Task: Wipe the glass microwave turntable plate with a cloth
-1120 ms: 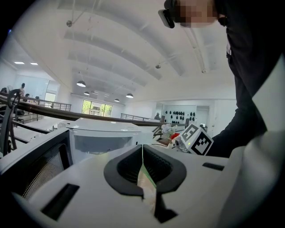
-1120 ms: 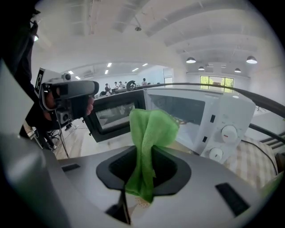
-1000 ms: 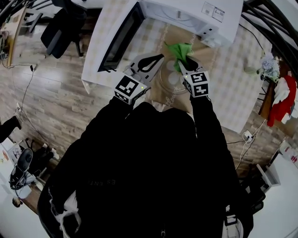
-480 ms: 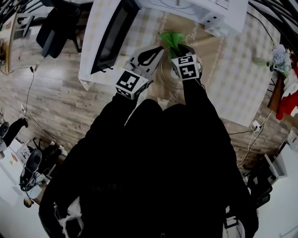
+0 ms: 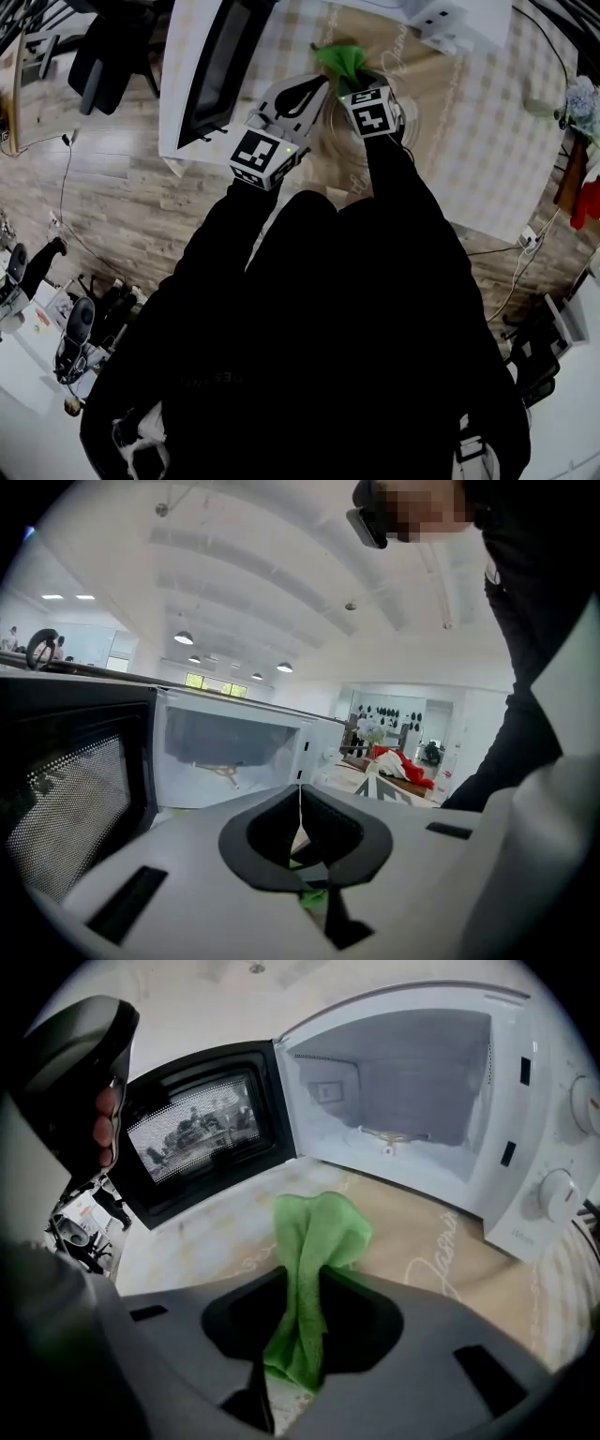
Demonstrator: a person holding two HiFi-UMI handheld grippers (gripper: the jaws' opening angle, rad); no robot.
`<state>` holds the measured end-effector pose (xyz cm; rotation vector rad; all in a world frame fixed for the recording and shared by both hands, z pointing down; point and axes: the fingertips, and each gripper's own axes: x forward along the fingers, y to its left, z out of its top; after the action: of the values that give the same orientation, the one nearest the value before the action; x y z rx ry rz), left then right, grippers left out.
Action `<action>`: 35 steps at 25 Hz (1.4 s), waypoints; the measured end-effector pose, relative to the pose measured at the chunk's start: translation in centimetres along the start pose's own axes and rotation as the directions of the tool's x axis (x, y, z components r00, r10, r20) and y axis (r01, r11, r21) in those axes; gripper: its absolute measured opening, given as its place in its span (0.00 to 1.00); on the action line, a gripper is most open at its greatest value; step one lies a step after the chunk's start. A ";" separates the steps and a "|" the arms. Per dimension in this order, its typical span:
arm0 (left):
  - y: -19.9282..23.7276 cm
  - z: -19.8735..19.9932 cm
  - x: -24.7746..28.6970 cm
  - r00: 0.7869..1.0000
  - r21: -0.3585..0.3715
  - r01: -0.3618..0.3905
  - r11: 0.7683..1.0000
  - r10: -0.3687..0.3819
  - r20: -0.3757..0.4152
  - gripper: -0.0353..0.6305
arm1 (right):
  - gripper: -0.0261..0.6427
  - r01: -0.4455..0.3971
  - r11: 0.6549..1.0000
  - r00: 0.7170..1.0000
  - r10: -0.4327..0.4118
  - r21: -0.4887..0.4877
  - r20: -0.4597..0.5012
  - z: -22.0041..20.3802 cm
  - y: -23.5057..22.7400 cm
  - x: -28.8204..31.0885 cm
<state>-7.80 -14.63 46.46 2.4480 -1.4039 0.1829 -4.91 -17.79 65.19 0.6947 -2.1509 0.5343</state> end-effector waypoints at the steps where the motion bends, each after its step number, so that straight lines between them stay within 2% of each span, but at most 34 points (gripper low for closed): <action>1: 0.0 -0.1 -0.1 1.000 -0.004 0.000 1.000 0.000 0.000 0.09 | 0.21 0.001 1.000 1.000 -0.001 -0.001 0.003 0.1 0.0 0.0; 17: -2.2 0.1 0.8 0.999 0.024 0.045 0.999 -0.045 -0.022 0.09 | 0.21 0.072 0.995 0.997 -0.072 0.069 -0.008 -2.3 -3.0 -1.8; 35: -6.1 0.7 3.1 0.991 0.061 0.134 0.989 -0.132 -0.030 0.09 | 0.21 0.193 0.962 0.981 -0.193 0.195 -0.021 -8.5 -9.4 -6.9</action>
<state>-1.06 -14.52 45.32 2.5705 -1.2369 0.2315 9.52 -17.97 66.10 1.0009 -2.0174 0.6461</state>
